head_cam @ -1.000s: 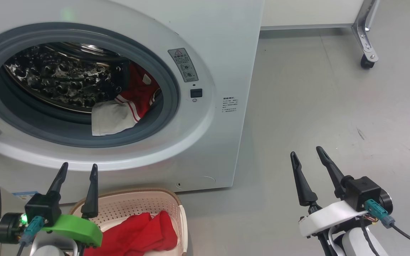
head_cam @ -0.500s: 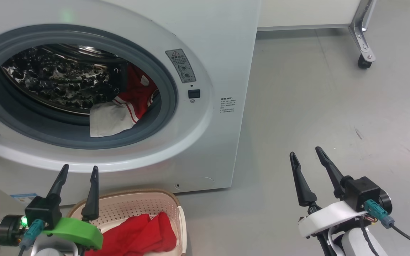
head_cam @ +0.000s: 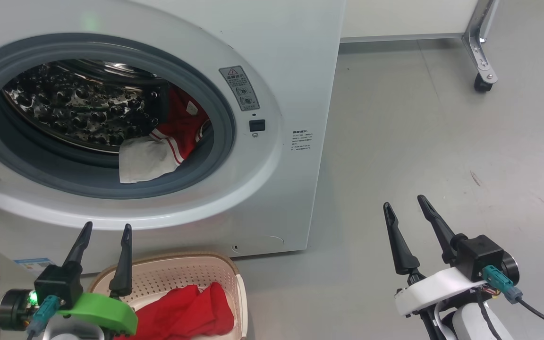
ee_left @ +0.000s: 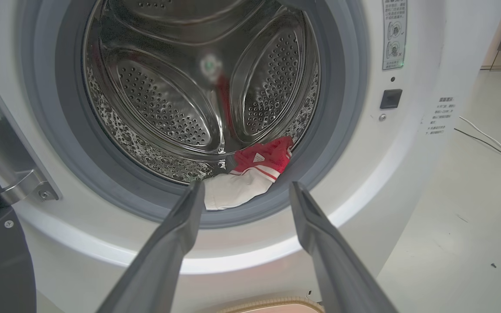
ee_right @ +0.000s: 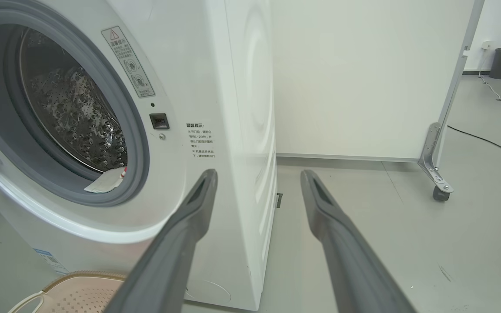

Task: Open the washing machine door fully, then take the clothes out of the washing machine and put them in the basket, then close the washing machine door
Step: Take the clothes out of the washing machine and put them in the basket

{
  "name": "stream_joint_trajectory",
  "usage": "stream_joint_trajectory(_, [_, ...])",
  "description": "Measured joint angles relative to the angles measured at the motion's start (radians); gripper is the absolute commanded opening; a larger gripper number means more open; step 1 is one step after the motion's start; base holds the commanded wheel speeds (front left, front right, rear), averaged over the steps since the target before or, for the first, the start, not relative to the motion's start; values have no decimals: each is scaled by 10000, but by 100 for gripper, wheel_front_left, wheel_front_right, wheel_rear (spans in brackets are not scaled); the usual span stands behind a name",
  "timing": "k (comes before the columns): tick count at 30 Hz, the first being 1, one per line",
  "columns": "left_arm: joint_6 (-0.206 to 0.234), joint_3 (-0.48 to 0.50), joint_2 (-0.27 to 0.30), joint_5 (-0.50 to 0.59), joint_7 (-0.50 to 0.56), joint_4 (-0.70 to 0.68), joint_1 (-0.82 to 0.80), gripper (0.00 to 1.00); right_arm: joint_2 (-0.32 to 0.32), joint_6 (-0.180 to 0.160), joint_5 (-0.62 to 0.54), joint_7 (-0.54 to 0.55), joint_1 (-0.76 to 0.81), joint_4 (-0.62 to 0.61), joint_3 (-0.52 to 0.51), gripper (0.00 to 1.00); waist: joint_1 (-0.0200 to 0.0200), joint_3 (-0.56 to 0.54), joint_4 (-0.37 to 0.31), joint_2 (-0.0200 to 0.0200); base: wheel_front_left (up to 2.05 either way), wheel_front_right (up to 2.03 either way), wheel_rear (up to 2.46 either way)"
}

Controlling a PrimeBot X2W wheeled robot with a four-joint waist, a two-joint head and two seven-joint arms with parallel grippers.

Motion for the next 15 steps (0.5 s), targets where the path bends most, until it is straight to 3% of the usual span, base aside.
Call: stream_joint_trajectory(15, [0,23,-12,2,-2,-105,110,100,0,0,2,0,3,0,17,100,0,-2,15,0,0,0,0])
